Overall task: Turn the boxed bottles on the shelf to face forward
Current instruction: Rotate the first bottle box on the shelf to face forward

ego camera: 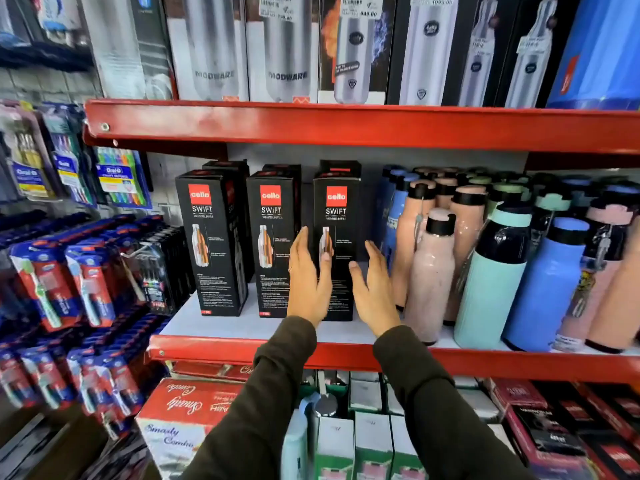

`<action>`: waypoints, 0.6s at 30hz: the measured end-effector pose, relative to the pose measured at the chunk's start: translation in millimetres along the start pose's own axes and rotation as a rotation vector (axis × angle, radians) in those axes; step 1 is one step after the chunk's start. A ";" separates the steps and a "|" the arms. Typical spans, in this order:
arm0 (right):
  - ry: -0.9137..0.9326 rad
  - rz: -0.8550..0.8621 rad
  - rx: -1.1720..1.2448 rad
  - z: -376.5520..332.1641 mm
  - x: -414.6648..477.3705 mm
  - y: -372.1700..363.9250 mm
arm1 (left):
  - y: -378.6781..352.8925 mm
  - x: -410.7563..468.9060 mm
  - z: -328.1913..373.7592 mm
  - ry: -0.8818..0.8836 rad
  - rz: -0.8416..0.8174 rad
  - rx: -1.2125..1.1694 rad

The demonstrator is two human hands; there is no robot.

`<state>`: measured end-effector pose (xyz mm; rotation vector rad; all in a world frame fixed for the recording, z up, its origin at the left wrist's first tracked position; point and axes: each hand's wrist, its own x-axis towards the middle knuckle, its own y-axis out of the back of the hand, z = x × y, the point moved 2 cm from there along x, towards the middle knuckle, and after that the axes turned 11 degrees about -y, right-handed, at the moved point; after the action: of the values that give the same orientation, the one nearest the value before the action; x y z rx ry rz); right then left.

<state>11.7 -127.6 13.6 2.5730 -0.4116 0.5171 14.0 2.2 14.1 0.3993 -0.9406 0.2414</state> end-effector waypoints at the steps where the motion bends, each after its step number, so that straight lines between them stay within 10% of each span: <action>1: -0.058 -0.022 0.043 5.3 2.9 -3.5 | -2.4 -1.4 -3.8 0.090 0.020 -0.055; 6: -0.275 -0.171 0.193 29.6 9.4 -22.0 | -16.1 -11.7 -23.7 0.483 -0.028 -0.258; 18: -0.122 -0.099 0.146 37.2 -1.9 -29.9 | -13.7 -22.1 -35.6 0.554 0.049 -0.527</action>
<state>31.7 -121.1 -29.3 2.7591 -0.2957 0.3692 32.6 4.7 -25.8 -0.1768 -0.4374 0.1282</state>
